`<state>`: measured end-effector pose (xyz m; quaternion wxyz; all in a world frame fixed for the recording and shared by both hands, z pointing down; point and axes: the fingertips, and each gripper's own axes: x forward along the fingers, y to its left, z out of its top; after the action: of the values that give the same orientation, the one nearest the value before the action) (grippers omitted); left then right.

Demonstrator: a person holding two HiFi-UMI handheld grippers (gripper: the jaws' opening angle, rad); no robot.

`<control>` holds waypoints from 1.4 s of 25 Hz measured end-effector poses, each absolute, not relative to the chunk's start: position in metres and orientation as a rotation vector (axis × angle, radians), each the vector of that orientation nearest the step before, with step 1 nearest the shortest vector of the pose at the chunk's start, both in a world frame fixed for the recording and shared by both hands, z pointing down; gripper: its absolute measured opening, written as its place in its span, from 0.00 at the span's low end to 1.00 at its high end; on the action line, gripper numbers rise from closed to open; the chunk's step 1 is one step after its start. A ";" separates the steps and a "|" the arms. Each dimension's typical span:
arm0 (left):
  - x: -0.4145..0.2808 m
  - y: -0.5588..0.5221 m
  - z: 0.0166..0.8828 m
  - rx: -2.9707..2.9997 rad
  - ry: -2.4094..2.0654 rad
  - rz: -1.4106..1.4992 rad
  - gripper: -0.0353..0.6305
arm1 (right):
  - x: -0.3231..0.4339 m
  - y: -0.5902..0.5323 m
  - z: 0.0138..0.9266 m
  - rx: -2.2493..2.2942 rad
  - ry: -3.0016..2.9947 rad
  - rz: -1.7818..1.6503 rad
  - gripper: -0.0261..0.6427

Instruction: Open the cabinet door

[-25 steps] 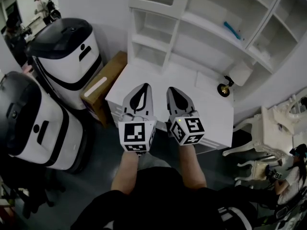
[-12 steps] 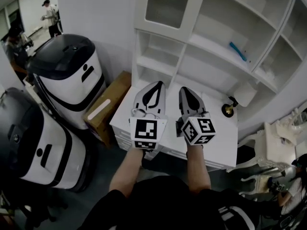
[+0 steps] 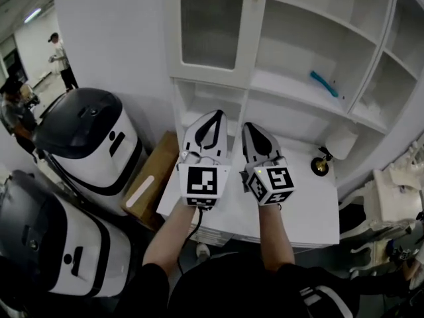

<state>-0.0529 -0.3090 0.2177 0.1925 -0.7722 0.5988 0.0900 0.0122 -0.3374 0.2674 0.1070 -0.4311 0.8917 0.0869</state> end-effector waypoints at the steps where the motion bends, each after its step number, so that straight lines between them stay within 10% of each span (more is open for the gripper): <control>1: -0.053 -0.315 0.210 -2.151 1.664 0.248 0.07 | 0.012 -0.345 0.262 -1.269 2.613 0.261 0.07; 35: -0.016 -0.472 0.003 -1.678 1.232 -0.178 0.17 | 0.011 -0.474 0.139 -1.332 2.540 0.690 0.07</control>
<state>-0.0163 -0.4716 0.0032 0.5022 -0.6945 0.5099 -0.0736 0.0109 -0.4735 0.1387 0.0956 -0.4494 0.8572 0.2328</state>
